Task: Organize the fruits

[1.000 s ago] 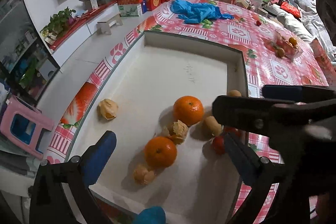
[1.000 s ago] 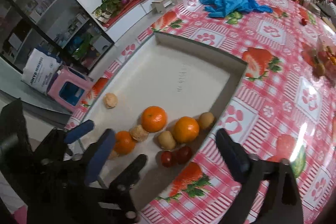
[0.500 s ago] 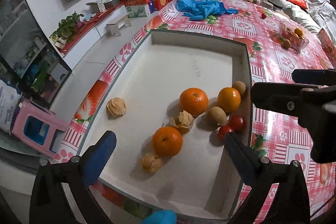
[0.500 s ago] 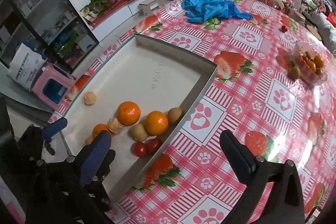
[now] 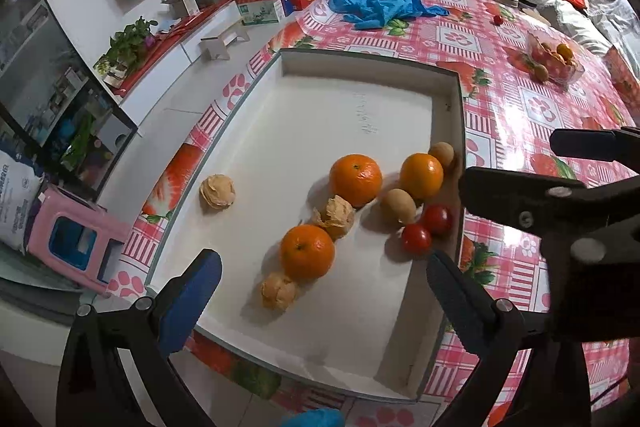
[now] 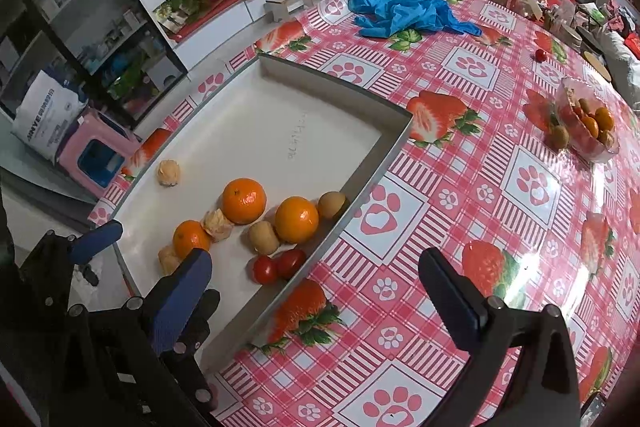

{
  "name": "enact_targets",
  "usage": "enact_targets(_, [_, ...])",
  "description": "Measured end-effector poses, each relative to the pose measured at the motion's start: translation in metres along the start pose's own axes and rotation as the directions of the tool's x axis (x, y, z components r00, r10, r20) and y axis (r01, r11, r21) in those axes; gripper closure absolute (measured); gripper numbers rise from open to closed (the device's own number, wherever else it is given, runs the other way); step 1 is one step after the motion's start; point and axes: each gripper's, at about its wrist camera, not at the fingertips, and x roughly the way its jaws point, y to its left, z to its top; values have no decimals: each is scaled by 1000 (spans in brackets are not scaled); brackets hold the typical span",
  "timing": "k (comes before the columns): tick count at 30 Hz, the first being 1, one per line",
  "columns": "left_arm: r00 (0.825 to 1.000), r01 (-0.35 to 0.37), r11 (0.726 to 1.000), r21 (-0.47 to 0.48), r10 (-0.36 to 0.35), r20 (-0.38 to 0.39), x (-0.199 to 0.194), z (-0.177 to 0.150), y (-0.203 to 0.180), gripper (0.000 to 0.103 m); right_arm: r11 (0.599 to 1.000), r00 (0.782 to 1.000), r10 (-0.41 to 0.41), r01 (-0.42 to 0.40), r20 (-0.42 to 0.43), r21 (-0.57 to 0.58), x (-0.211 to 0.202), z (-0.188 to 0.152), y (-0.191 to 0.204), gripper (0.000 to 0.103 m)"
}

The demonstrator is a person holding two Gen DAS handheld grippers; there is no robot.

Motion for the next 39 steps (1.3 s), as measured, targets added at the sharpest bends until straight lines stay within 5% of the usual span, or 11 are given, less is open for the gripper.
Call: enact_targets(39, [999, -3, 1000, -9, 2, -36, 7, -5, -5, 0, 999, 999, -21, 20, -31, -39, 8, -4, 10, 0])
